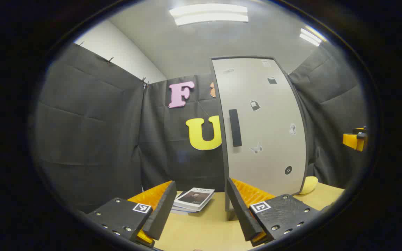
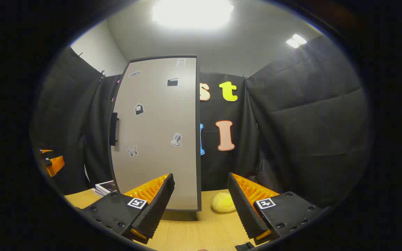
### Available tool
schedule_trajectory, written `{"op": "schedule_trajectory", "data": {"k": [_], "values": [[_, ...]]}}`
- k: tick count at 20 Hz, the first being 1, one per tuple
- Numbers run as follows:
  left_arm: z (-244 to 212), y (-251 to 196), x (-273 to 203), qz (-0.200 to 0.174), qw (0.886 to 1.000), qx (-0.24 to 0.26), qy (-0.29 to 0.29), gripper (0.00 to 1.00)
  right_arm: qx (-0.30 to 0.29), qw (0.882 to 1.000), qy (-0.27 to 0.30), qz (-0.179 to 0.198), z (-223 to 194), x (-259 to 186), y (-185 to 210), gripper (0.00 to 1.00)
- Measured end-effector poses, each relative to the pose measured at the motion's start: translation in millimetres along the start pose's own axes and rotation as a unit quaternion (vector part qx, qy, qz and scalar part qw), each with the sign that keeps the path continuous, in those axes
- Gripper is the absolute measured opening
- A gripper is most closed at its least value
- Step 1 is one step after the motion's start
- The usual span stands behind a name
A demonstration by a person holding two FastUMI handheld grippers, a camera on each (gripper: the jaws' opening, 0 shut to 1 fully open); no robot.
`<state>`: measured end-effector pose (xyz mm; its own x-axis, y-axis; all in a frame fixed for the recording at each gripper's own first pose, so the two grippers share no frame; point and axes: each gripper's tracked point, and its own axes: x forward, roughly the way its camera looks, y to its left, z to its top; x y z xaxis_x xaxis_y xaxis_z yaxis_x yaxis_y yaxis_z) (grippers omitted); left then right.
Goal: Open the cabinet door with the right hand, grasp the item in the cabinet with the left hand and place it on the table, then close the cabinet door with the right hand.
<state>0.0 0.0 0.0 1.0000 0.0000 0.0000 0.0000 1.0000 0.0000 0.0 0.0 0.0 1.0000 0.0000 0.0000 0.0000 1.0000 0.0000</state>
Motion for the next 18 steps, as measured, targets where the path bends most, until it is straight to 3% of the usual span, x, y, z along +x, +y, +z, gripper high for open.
{"op": "schedule_trajectory", "data": {"k": [18], "values": [[-2,16,4,0.011,1.000,0.004,-0.003,0.87,0.006,1.000,0.018,0.007,-5,18,17,0.97]]}}
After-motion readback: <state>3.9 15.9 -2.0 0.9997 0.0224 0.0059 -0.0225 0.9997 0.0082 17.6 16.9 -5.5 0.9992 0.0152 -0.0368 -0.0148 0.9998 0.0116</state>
